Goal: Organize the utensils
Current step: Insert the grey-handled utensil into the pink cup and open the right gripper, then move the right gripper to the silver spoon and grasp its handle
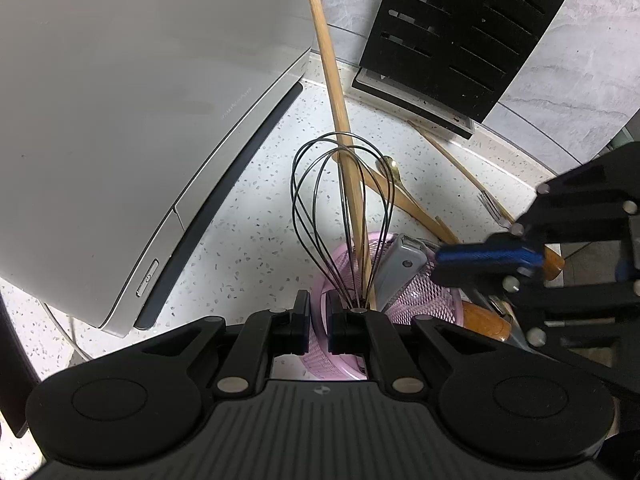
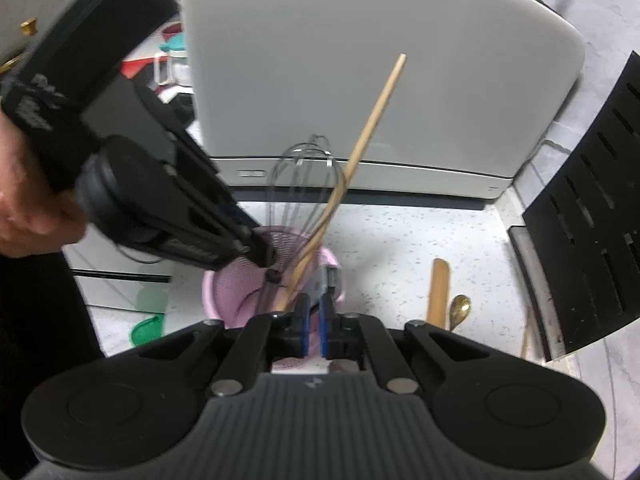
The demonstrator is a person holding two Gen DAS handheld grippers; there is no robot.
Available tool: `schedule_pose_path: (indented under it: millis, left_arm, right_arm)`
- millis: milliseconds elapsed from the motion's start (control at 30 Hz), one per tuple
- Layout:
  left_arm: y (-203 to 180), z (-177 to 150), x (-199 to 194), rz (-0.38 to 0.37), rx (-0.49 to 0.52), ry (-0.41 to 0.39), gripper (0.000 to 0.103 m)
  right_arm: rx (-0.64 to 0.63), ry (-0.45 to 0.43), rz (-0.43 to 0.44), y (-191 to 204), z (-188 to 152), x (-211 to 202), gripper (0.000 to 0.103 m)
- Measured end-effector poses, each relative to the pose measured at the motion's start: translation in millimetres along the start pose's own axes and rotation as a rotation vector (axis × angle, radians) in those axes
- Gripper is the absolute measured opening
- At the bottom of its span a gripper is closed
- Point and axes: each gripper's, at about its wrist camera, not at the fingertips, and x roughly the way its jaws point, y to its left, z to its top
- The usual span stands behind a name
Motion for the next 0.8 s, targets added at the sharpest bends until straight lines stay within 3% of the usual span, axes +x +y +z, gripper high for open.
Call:
schedule_pose_path:
  millis: [267,467,800]
  left_arm:
    - [-1,0,1,0.003,0.0,0.0,0.008]
    - [-2,0,1,0.005,0.001,0.0,0.008]
    - [-2,0,2,0.008,0.004,-0.002,0.008]
  right_arm:
    - [0.011,-0.05,-0.028,0,7,16,0.0]
    - [0.053,-0.087,-0.022,-2,0,5,0.001]
    - [0.254,-0.182,-0.062,-41,-61,-36,0.002]
